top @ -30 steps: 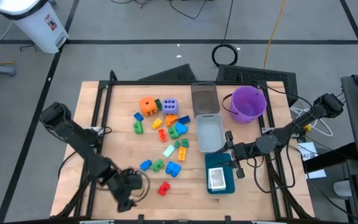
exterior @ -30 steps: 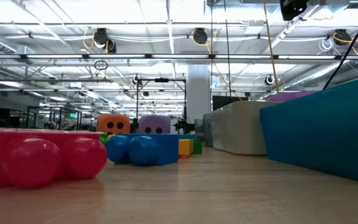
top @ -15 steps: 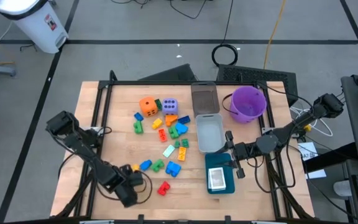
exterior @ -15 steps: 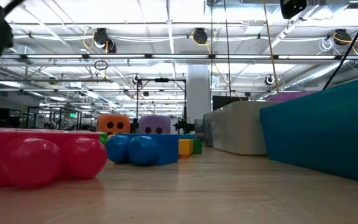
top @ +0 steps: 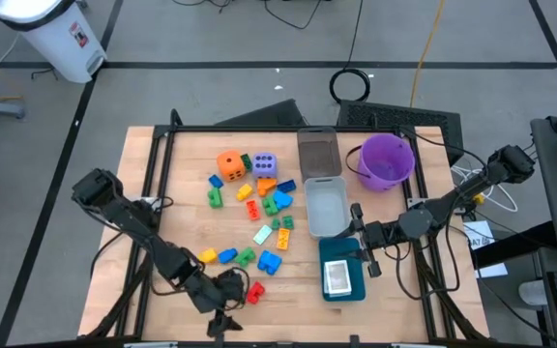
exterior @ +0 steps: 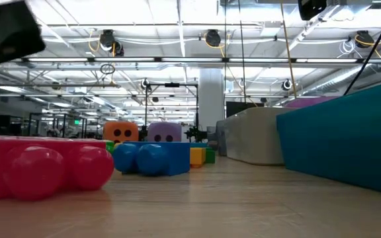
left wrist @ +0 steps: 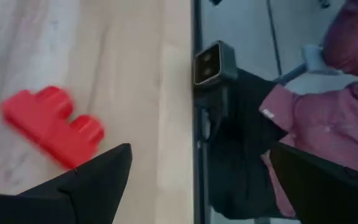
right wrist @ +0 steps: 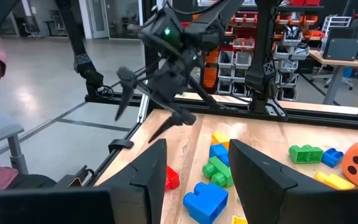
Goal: Pick & Place Toys
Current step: Adjust the game piece on the table, then put the green game piece into the gray bin
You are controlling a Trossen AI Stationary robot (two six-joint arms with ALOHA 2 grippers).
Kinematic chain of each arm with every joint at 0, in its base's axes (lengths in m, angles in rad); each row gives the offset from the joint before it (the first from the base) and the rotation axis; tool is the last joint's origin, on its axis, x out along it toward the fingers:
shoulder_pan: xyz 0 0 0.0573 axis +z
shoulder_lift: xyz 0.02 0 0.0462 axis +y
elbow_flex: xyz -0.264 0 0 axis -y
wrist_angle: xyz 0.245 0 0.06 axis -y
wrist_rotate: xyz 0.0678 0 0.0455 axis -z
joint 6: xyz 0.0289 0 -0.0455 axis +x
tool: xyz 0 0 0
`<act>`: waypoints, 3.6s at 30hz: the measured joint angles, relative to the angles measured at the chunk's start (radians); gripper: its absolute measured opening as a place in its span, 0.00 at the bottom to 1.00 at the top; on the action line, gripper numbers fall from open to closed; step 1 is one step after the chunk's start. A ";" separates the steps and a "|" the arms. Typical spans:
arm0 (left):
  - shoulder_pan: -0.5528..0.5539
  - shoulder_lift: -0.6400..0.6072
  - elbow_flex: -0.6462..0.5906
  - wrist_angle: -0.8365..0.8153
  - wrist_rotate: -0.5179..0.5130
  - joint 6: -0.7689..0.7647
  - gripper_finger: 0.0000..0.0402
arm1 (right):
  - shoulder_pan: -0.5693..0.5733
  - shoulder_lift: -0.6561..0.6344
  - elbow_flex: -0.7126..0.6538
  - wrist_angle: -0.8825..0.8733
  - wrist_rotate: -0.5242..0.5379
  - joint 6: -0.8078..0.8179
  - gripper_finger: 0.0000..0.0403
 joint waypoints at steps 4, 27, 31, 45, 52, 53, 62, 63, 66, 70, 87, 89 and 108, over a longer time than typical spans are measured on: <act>0.008 0.061 -0.004 0.001 0.013 -0.017 0.97 | 0.000 0.000 0.000 -0.002 0.000 0.000 0.36; 0.089 -0.069 -0.003 -0.393 -0.287 0.093 0.97 | 0.000 0.001 0.000 -0.012 0.000 0.000 0.36; 0.096 -0.075 -0.003 -0.427 -0.329 0.043 0.97 | 0.000 0.001 0.000 -0.013 0.000 0.000 0.36; 0.176 0.045 -0.004 -0.524 -0.267 -0.037 0.97 | 0.000 0.001 0.000 -0.019 0.001 0.004 0.36; 0.187 0.070 -0.004 -0.515 -0.291 -0.009 0.97 | 0.000 0.001 0.000 -0.020 0.002 0.004 0.36; 0.191 0.069 -0.004 -0.507 -0.305 -0.006 0.97 | 0.000 0.001 0.000 -0.020 0.002 0.004 0.36; 0.209 0.086 -0.004 -0.487 -0.250 0.097 0.97 | 0.000 0.001 0.000 -0.018 0.003 0.004 0.36; 0.207 0.087 -0.004 -0.485 -0.251 0.106 0.97 | 0.000 0.001 0.000 -0.019 0.003 0.004 0.36; 0.211 0.105 -0.004 -0.453 -0.254 0.123 0.91 | 0.000 0.001 0.000 -0.019 0.004 0.003 0.36; 0.217 0.116 -0.003 -0.418 -0.254 0.149 0.77 | 0.000 0.001 -0.001 -0.023 0.004 0.002 0.36; 0.223 0.119 -0.003 -0.424 -0.258 0.169 0.55 | 0.000 0.000 -0.001 -0.023 0.004 0.008 0.36; 0.226 0.119 -0.003 -0.424 -0.256 0.171 0.54 | 0.000 0.001 -0.001 -0.023 0.004 0.008 0.36; 0.236 -0.012 0.069 -0.509 -0.306 0.264 0.52 | -0.001 0.001 -0.001 -0.024 0.004 0.008 0.36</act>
